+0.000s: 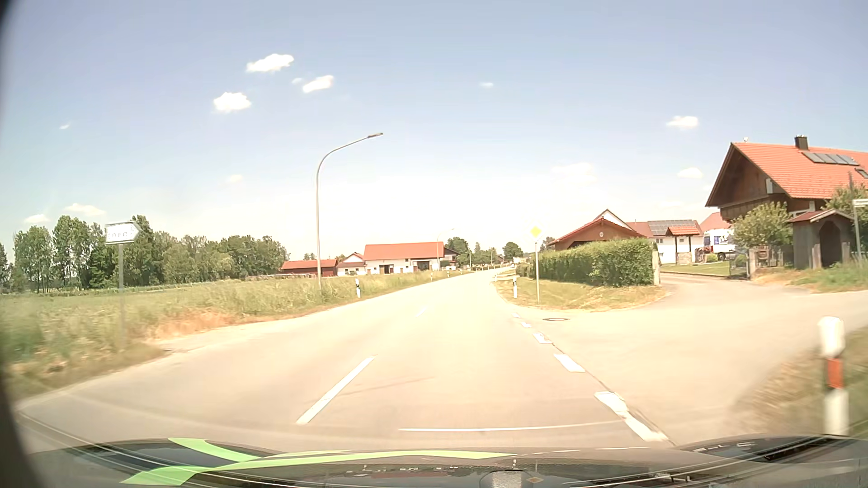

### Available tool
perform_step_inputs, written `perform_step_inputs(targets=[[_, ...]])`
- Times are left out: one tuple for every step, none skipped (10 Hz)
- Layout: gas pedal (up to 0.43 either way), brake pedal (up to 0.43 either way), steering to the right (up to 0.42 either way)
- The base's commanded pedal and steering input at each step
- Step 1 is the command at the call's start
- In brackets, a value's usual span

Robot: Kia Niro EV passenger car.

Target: Follow the waypoints while adhering to traffic rules and regulations

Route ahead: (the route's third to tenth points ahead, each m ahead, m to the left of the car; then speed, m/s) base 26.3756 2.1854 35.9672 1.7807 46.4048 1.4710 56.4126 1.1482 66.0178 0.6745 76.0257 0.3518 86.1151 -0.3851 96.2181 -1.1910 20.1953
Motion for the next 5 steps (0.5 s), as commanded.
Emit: perform_step_inputs(targets=[[0.098, 0.0, -0.001], [0.11, 0.0, -0.001], [0.13, 0.0, -0.001], [0.15, 0.0, 0.0], [0.157, 0.0, 0.0]])
